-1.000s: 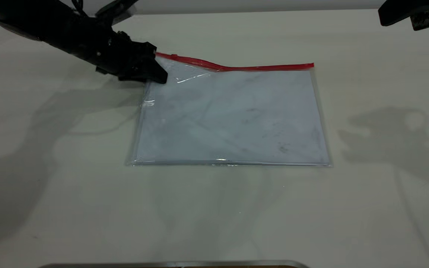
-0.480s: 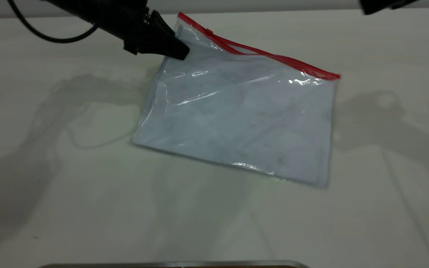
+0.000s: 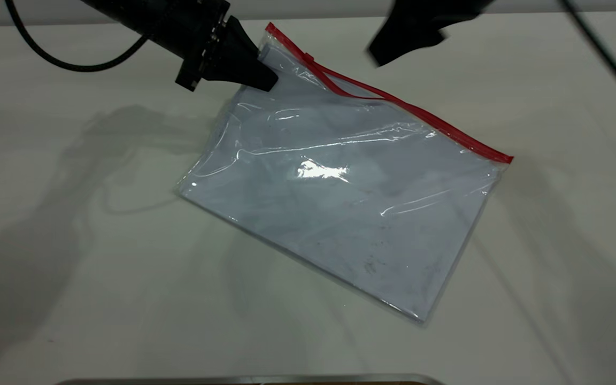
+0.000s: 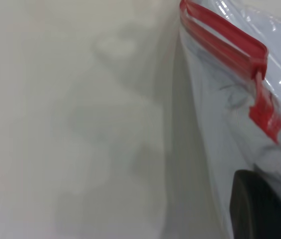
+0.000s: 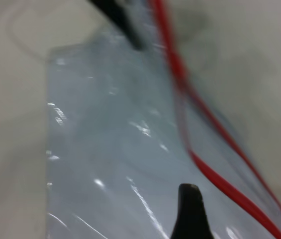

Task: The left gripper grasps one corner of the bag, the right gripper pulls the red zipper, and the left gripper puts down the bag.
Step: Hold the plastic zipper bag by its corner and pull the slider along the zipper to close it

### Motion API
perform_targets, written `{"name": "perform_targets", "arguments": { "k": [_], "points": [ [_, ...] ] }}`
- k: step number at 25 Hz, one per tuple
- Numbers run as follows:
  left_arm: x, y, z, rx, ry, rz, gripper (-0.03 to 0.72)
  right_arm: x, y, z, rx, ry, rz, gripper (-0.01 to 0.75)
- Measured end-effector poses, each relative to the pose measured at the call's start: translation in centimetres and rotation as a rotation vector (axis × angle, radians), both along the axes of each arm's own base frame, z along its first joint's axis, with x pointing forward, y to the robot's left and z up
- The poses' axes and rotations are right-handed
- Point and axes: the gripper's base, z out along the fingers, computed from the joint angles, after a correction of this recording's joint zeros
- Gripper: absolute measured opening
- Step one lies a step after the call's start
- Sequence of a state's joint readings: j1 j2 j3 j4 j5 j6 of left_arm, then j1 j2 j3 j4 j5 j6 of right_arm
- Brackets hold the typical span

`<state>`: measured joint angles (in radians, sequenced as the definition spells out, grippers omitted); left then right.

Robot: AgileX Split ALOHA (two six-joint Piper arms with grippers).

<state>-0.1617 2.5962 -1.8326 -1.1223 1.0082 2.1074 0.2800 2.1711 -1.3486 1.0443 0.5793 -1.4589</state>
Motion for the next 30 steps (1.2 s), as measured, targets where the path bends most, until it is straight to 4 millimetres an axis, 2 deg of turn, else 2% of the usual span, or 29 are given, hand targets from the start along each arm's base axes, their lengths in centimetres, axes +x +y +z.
{"name": "perform_targets", "arguments": {
  "k": [4, 6, 14, 20, 24, 30],
  "points": [
    [0.1, -0.8, 0.3, 0.009, -0.025, -0.021, 0.053, 0.3, 2.9, -1.7, 0.012, 0.016, 0.109, 0.588],
    [0.2, -1.4, 0.5, 0.034, -0.055, -0.044, 0.053, 0.5, 3.5, -2.5, 0.012, 0.023, 0.127, 0.588],
    [-0.1, -3.6, 0.3, 0.107, -0.121, -0.103, 0.053, 1.1, 3.4, -2.8, -0.007, -0.008, 0.099, 0.588],
    [-0.4, -4.3, 0.3, 0.106, -0.125, -0.122, 0.053, 1.2, 3.3, -2.8, -0.014, -0.020, 0.090, 0.582],
    [-0.4, -4.3, 0.3, 0.106, -0.125, -0.122, 0.053, 1.2, 3.3, -2.8, -0.011, -0.016, 0.095, 0.501],
    [-0.3, -4.5, 0.6, 0.076, -0.117, -0.097, 0.053, 1.2, 3.3, -2.8, -0.009, -0.014, 0.096, 0.271]
  ]
}}
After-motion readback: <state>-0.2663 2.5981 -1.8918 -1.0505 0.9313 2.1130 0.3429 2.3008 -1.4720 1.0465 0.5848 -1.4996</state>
